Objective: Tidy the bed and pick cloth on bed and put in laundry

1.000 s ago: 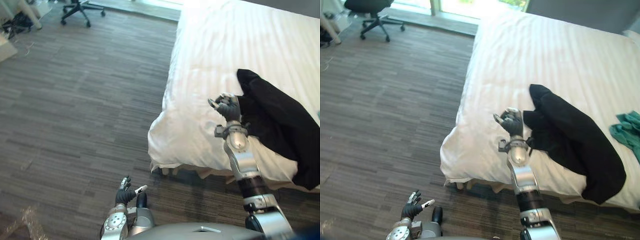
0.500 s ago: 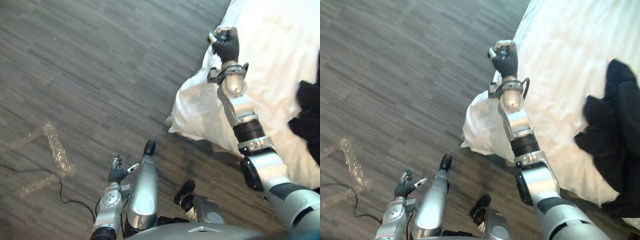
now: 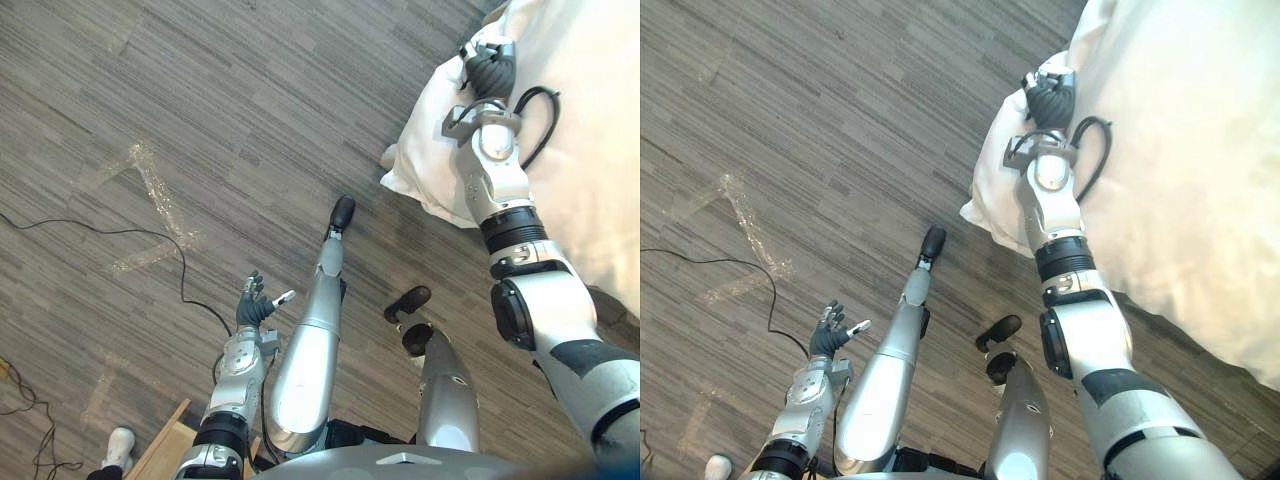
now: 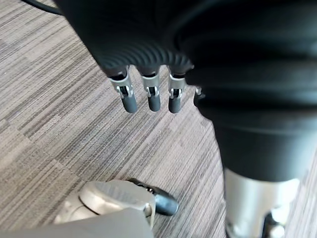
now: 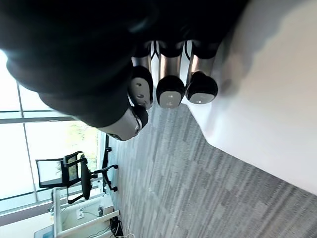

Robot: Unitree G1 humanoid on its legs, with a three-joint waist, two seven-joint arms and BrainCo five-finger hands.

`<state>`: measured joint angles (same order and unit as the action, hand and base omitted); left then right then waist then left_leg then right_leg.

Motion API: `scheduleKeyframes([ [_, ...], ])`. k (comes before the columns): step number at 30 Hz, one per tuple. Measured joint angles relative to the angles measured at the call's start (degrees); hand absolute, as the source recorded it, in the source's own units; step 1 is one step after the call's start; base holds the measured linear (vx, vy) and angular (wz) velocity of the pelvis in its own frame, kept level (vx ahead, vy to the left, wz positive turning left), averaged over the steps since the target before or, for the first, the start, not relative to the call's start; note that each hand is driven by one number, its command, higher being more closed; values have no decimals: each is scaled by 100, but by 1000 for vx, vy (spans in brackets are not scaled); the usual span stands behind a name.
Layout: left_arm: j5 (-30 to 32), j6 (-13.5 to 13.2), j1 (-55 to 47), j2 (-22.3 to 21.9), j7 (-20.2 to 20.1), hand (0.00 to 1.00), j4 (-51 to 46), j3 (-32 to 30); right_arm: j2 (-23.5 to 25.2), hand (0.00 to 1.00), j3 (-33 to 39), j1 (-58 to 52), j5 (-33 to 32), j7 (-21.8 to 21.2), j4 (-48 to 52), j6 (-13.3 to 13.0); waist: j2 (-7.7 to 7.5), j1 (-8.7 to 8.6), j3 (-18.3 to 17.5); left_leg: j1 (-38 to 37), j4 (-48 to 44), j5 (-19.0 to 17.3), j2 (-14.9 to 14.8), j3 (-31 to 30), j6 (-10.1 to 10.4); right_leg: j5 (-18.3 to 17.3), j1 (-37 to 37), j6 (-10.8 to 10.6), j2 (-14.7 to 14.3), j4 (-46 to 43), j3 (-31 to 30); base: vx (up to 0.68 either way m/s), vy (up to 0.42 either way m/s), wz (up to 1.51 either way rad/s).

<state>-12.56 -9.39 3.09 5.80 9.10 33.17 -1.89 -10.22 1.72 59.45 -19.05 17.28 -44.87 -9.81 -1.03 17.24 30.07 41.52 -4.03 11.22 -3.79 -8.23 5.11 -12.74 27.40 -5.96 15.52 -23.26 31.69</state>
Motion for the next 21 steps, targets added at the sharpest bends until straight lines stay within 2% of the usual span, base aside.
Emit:
scheduleKeyframes([
  [3,-25,5,-2,-127,-4,0,-2,-146,543,100,-43,-594,0,-183,252,-132,-4,-47,-2,-38,-37,-10,14,151,-15,-27,8,-7,68,-77,-90,30,6,-11],
  [7,-16,26,-1,-278,-18,0,-86,-365,1137,100,-663,-1805,-50,-501,561,-231,-42,-248,-25,-310,-115,-128,23,311,-47,-28,-236,-7,103,-56,-175,38,-7,-12],
  [8,-15,27,0,-279,-31,0,-92,-364,1208,100,-681,-2025,-101,-543,505,-179,-55,-280,-33,-385,-115,-146,25,334,-48,-28,-297,-8,110,-47,-205,34,-7,-13],
  [11,15,53,10,-306,-46,0,-185,-361,1461,100,-694,-3512,-289,-683,135,188,-63,-465,-35,-760,-104,-231,28,458,-49,-24,-645,-18,117,50,-276,17,-12,-14],
  [13,37,117,5,-306,-45,0,-267,-355,1382,100,-663,-4260,-392,-754,118,288,-68,-606,-37,-952,-100,-255,18,489,-35,-24,-827,-21,112,86,-289,-7,-24,-15],
  [14,90,140,-9,-286,-47,0,-259,-328,1325,100,-636,-4623,-457,-827,129,342,-116,-721,-56,-1119,-91,-273,-15,556,-23,-18,-958,-31,93,120,-346,-24,-30,-24],
  [15,106,163,-31,-276,-49,0,-256,-324,1312,100,-629,-4786,-474,-848,134,351,-166,-757,-85,-1222,-80,-285,-32,616,-23,-15,-1008,-36,86,129,-412,-26,-36,-47],
  [17,221,227,-123,-185,-57,0,-153,-277,1302,100,-448,-5316,-510,-1037,214,374,-400,-916,-394,-1666,13,-343,-88,875,11,-14,-1233,-37,51,202,-677,-27,-36,-59],
  [18,251,246,-124,-159,-76,0,-50,-251,1299,100,-391,-5442,-515,-1078,266,377,-429,-964,-554,-1710,14,-345,-88,914,9,-6,-1268,-51,36,238,-709,-16,-35,-38],
  [20,318,302,-117,-38,-174,0,387,-170,1224,100,-38,-5762,-636,-1206,345,378,-496,-1171,-1031,-2064,192,-345,-175,993,10,71,-1507,-109,-89,486,-809,-2,-45,-33],
  [21,340,322,-122,-7,-176,0,475,-123,1220,100,48,-5823,-670,-1223,342,379,-502,-1174,-1111,-2171,234,-346,-208,1078,11,99,-1581,-113,-126,551,-878,-4,-55,-56],
])
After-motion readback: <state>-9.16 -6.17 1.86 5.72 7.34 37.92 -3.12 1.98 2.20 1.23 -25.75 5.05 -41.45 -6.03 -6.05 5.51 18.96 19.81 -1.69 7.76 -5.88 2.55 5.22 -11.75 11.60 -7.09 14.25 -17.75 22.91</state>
